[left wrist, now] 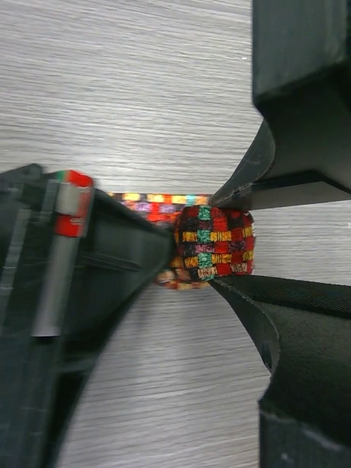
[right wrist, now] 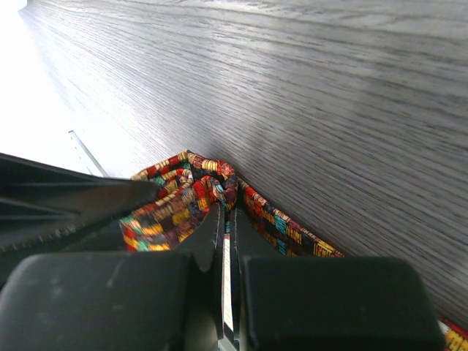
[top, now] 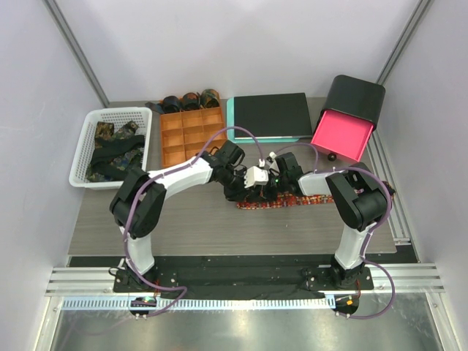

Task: Roll the ties
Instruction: Roll the tie at the center of the board.

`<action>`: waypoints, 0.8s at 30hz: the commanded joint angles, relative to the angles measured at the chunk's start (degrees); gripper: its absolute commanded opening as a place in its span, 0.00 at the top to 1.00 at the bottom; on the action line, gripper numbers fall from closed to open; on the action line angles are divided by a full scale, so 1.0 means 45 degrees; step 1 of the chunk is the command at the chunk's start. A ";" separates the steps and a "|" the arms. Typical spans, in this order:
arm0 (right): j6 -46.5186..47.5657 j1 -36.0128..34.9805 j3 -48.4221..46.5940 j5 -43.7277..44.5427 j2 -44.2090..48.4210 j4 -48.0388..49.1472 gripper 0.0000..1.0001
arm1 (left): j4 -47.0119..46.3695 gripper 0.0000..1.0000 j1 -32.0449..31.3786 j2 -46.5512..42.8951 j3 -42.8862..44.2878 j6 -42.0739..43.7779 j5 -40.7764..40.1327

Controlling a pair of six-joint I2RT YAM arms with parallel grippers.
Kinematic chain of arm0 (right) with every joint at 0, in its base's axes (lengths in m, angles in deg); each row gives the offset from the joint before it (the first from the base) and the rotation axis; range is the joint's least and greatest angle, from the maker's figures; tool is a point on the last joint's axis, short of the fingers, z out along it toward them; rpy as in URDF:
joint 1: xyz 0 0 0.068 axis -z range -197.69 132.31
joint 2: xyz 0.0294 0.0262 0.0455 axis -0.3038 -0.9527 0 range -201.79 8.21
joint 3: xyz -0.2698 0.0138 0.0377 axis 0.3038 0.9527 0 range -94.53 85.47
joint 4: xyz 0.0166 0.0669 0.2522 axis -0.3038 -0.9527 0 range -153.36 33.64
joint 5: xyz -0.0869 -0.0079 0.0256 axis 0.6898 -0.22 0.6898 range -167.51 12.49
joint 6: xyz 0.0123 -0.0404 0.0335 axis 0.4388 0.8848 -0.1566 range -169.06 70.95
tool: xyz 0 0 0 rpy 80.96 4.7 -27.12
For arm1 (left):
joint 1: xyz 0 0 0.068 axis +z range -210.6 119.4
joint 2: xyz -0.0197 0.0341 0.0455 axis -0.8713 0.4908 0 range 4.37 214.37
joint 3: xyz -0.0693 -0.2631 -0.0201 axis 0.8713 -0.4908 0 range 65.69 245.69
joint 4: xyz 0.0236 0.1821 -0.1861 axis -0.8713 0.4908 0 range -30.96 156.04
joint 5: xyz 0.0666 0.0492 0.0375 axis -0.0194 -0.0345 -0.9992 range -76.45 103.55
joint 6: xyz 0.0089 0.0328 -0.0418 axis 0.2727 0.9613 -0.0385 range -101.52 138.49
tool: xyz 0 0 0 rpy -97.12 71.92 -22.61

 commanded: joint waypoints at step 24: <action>0.0806 0.0651 0.0201 -0.1289 0.2222 -0.2181 0.67 | 0.0195 0.68 -0.0650 0.1206 -0.0126 0.0234 -0.0779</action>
